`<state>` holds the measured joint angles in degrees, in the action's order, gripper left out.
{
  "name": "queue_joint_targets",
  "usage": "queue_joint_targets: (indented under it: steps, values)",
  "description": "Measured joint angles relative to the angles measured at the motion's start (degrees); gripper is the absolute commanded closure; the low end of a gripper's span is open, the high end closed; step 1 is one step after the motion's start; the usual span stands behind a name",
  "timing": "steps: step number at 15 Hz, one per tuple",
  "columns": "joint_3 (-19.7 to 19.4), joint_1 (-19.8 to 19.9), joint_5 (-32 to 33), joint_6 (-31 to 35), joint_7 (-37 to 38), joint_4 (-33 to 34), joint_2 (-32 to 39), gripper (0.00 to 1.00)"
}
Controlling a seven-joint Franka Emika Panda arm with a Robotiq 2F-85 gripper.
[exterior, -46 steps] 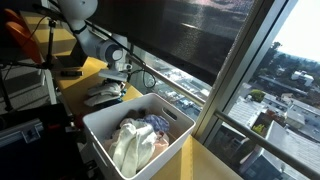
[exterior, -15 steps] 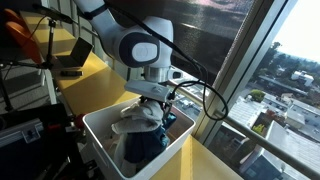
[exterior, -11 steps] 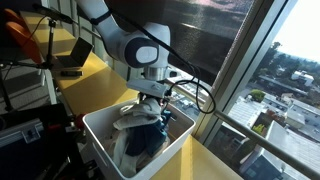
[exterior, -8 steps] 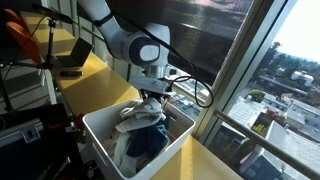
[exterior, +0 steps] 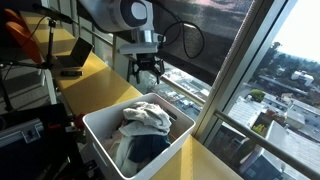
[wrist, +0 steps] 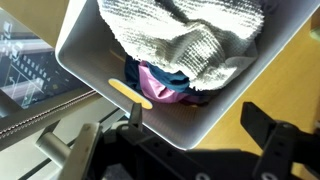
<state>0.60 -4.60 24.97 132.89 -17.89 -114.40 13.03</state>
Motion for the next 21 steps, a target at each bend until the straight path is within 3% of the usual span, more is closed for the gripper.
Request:
queue_joint_targets:
  steps: [5, 9, 14, 21]
  values:
    - [5.8, -4.7, 0.3, -1.4, -0.5, -3.9, -0.5, 0.0]
    - [9.1, -7.4, 0.5, -1.3, -2.7, -6.4, 5.3, 0.0]
    - [9.4, -7.4, 1.6, -2.3, -12.5, -6.5, 12.7, 0.0]
    - [9.4, -6.5, 2.7, -9.5, -23.2, -5.5, 13.9, 0.0]
